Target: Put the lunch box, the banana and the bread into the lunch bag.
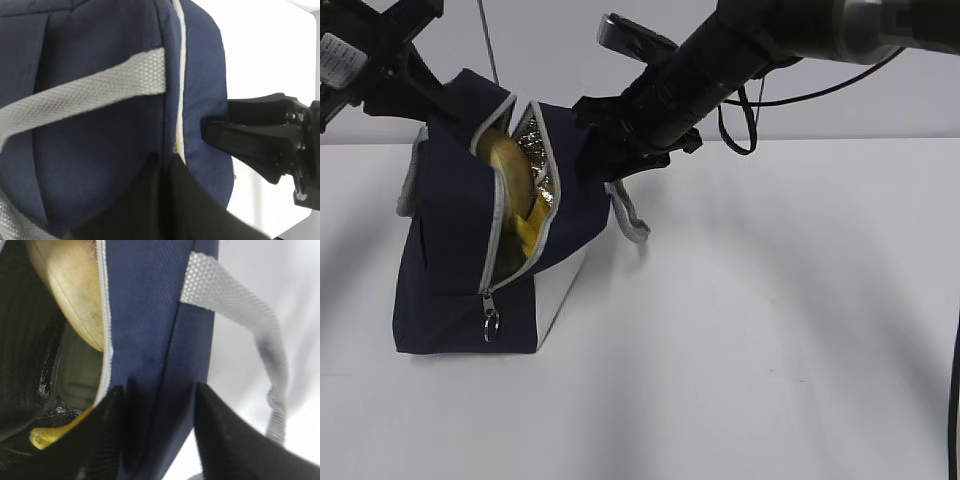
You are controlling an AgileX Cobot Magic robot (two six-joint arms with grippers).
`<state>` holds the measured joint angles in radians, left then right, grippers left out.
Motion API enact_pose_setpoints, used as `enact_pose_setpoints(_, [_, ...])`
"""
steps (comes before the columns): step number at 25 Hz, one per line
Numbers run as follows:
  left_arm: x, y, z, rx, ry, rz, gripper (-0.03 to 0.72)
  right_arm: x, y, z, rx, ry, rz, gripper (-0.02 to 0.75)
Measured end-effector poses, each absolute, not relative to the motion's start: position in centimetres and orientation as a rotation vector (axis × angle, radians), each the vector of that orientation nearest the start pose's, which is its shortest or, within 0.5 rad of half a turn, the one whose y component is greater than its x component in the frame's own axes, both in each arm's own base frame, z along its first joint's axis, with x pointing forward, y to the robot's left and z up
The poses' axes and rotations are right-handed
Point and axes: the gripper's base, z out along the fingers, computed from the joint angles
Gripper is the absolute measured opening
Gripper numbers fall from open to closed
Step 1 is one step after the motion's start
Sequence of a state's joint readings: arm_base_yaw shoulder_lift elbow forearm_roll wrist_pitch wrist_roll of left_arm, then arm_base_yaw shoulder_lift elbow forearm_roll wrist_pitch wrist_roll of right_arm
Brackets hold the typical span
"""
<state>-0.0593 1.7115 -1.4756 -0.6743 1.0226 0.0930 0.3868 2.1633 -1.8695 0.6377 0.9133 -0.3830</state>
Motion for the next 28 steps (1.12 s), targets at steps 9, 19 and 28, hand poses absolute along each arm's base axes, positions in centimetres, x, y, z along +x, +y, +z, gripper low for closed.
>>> enact_pose_setpoints(9, [36.3,-7.1,31.5,-0.104,2.605,-0.872,-0.003,43.1,22.4,23.3,-0.692,2.506,0.821,-0.003])
enact_pose_setpoints(19, [36.5,-9.1,32.7,-0.037,2.468,-1.074,-0.003,41.3,20.5,31.6,-0.878,2.468,0.624,-0.006])
enact_pose_setpoints(28, [37.4,-12.6,31.5,-0.025,2.42,-1.113,-0.003,41.1,18.3,33.4,-0.86,2.535,0.328,-0.006])
